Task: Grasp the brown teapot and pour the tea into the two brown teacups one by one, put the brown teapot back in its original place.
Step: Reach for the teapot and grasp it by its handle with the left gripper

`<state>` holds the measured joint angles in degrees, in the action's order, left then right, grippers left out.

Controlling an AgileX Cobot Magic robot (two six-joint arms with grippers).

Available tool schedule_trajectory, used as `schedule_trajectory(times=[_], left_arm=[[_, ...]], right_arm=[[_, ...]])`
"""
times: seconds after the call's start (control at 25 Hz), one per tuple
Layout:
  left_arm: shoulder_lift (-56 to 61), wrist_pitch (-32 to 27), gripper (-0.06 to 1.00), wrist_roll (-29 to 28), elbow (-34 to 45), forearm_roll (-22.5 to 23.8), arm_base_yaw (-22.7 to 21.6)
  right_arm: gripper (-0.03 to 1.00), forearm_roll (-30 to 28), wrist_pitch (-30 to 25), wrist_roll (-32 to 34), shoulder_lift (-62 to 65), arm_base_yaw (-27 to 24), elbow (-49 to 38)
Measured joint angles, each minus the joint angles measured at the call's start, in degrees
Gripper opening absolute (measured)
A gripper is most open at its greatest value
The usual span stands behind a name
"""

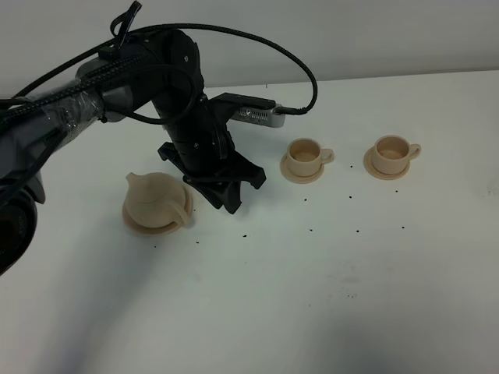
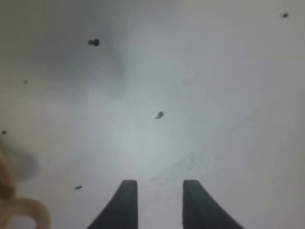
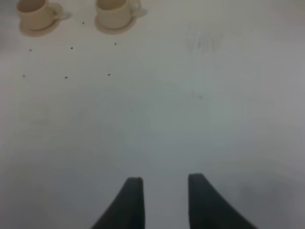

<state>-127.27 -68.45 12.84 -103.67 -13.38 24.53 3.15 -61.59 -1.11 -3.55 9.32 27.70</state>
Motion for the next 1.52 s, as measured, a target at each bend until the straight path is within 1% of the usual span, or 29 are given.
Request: schedule_trajectory(times=[0.36, 0.8, 1.0, 1.2, 1.32, 1.44, 1.52], left_arm=[[0.0, 0.0, 0.25, -0.8, 0.0, -8.9, 0.0], [0.0, 0.0, 0.25, -2.7, 0.0, -13.5, 0.0], [-0.1, 0.0, 0.25, -8.8, 0.0, -12.7, 0.0], [0.1, 0.0, 0.25, -10.6, 0.9, -7.0, 0.0], [2.0, 0.0, 0.25, -11.9, 4.7, -5.0, 0.0], [5.1, 0.0, 0.25, -13.4, 8.8, -1.9, 0.0], [7.1, 0.3, 0.25, -16.4, 10.9, -0.5, 0.0]], right_arm=[[0.24, 0.0, 0.0, 0.0, 0.0, 0.0, 0.0], [0.24, 0.0, 0.0, 0.0, 0.0, 0.0, 0.0], [0.24, 0.0, 0.0, 0.0, 0.0, 0.0, 0.0], [0.24, 0.0, 0.0, 0.0, 0.0, 0.0, 0.0], [0.24, 0.0, 0.0, 0.0, 0.0, 0.0, 0.0], [0.24, 0.0, 0.0, 0.0, 0.0, 0.0, 0.0], [0.24, 0.0, 0.0, 0.0, 0.0, 0.0, 0.0]])
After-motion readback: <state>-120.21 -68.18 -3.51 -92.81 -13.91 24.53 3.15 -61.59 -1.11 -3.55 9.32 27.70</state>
